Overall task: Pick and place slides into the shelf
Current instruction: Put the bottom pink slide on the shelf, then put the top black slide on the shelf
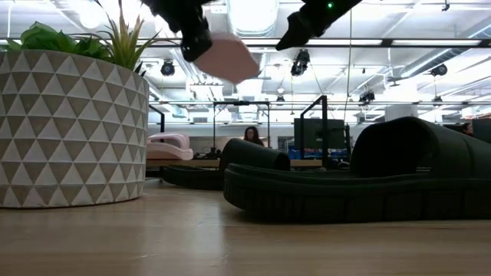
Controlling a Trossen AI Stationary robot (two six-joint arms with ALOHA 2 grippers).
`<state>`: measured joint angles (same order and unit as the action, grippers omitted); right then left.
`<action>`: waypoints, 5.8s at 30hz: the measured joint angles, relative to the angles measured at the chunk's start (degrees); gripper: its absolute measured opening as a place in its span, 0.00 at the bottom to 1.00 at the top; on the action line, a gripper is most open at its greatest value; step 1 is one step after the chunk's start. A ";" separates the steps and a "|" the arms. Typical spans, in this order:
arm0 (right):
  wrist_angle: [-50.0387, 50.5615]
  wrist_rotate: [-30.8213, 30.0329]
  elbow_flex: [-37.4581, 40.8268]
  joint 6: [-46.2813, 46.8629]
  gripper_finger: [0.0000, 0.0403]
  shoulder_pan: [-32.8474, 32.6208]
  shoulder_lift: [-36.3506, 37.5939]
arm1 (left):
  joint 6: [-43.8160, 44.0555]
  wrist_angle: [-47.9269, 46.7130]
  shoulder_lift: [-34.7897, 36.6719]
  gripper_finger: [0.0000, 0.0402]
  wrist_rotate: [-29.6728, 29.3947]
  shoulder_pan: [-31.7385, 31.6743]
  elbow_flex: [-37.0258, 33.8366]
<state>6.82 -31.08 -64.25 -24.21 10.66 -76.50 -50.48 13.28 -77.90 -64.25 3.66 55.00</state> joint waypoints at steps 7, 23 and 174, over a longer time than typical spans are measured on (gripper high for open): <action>0.21 -0.11 1.49 4.29 0.58 0.09 0.03 | 5.15 3.75 -8.61 0.00 -9.15 -2.78 1.26; 0.36 -0.51 2.25 2.54 0.58 0.13 0.03 | 5.18 5.77 -22.35 0.00 -19.38 -5.33 5.25; -6.75 6.17 27.00 -4.32 0.38 -34.96 19.38 | 37.58 -36.34 34.10 0.56 56.24 -1.03 -10.44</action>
<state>0.07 -24.91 -37.26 -28.53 -24.31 -57.12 -12.90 -23.07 -43.80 -8.01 2.63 44.56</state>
